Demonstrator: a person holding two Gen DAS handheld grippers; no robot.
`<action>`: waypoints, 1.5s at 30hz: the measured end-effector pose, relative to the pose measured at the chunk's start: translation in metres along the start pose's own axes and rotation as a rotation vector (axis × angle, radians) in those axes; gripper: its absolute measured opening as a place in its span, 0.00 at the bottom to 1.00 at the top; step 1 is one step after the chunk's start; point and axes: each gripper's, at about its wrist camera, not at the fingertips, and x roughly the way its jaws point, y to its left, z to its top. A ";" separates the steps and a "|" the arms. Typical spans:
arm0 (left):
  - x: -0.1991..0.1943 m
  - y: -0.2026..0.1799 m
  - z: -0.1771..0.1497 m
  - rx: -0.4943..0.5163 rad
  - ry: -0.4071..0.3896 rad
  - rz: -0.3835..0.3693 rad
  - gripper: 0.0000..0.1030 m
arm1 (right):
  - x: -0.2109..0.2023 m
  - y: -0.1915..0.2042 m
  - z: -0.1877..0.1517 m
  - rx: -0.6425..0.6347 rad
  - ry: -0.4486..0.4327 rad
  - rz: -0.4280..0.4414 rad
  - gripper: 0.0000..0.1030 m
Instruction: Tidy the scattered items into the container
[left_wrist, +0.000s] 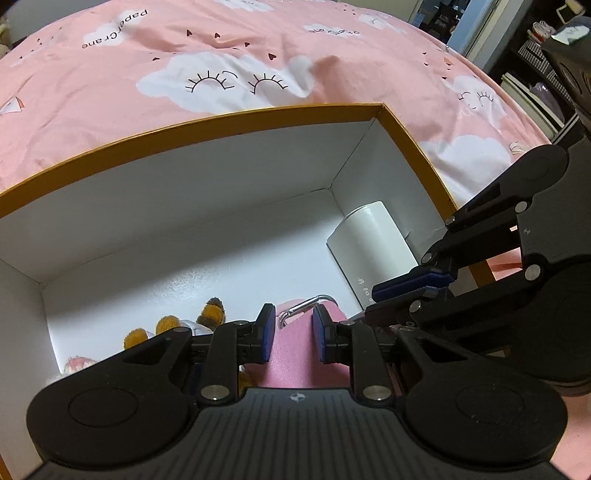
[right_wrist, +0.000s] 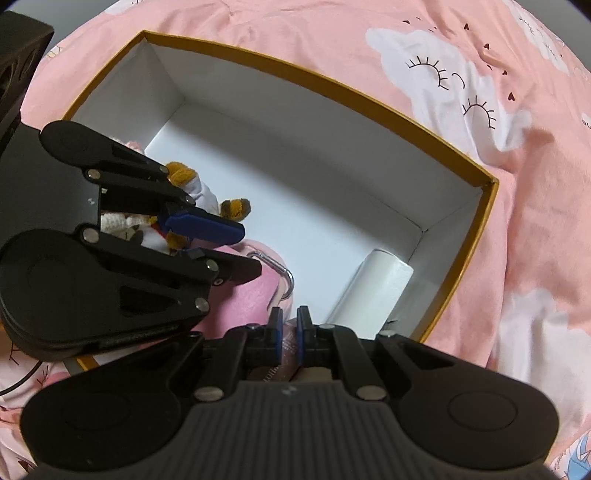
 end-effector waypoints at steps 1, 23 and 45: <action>0.000 -0.001 0.000 0.000 -0.001 0.005 0.24 | 0.000 0.000 -0.001 0.001 -0.002 -0.001 0.08; -0.078 -0.022 -0.034 0.040 -0.087 0.105 0.27 | -0.041 0.025 -0.033 -0.053 -0.147 -0.065 0.42; -0.157 -0.019 -0.125 -0.104 -0.225 0.193 0.27 | -0.091 0.079 -0.136 0.076 -0.632 -0.114 0.62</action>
